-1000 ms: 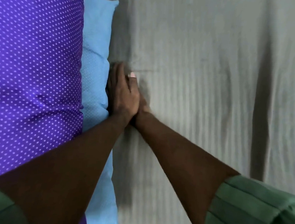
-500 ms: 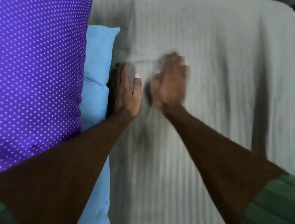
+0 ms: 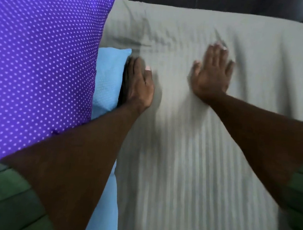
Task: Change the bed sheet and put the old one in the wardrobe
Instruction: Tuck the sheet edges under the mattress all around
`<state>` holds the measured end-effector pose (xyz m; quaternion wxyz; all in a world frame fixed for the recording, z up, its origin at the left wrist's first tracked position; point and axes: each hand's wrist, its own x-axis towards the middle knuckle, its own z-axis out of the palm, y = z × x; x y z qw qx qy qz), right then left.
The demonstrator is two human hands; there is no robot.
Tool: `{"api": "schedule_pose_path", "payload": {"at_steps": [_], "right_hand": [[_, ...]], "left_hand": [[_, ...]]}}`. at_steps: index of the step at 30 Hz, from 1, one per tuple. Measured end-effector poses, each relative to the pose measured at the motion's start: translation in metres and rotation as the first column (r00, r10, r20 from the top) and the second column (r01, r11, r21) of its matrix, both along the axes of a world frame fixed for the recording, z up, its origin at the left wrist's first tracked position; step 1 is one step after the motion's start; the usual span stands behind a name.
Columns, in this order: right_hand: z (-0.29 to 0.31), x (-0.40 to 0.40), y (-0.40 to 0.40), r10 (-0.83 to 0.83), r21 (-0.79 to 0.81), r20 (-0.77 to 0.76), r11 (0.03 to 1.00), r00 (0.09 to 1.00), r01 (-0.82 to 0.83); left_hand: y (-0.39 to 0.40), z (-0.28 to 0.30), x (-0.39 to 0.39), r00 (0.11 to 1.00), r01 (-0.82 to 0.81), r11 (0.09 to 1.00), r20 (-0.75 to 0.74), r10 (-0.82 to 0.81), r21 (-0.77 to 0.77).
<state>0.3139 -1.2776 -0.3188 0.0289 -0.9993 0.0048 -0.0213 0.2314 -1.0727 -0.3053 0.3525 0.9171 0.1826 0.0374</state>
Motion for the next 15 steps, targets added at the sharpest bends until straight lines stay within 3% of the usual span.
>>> {"api": "schedule_pose_path", "payload": {"at_steps": [2,3,5,7,8,9,10,12,15], "right_hand": [[0.005,0.003,0.016,-0.141,0.001,0.012,0.99,0.99,0.141],[0.008,0.001,0.031,-0.086,0.027,0.043,0.996,0.995,0.084],[0.01,-0.008,0.074,0.292,0.099,0.058,0.95,0.955,-0.296],[0.007,-0.014,0.115,0.704,0.097,-0.005,0.707,0.71,-0.7],[0.006,-0.011,0.128,0.813,0.037,-0.045,0.581,0.58,-0.813],[0.01,-0.002,0.132,0.857,-0.014,-0.075,0.51,0.51,-0.86],[0.012,0.012,0.128,0.864,-0.017,-0.08,0.497,0.497,-0.867],[0.012,0.047,0.099,0.776,0.005,-0.04,0.631,0.63,-0.776],[0.01,0.092,0.038,0.387,-0.051,0.021,0.921,0.922,-0.385]], "left_hand": [[0.011,0.004,0.008,0.999,0.028,1.0,0.018,-0.028,-0.006],[0.015,0.006,0.013,1.0,0.018,1.0,0.018,-0.018,-0.021],[0.016,0.005,0.02,0.999,-0.043,0.993,0.026,0.046,-0.111],[0.011,0.006,0.031,0.989,-0.118,0.948,0.048,0.138,-0.296],[0.009,0.007,0.037,0.981,-0.159,0.909,0.044,0.19,-0.385],[0.01,0.007,0.042,0.97,-0.196,0.876,0.045,0.239,-0.441],[0.011,0.006,0.045,0.962,-0.221,0.856,0.042,0.271,-0.467],[0.011,0.002,0.05,0.97,-0.209,0.883,0.026,0.242,-0.421],[0.007,0.0,0.057,0.993,-0.114,0.948,0.002,0.12,-0.298]]}}
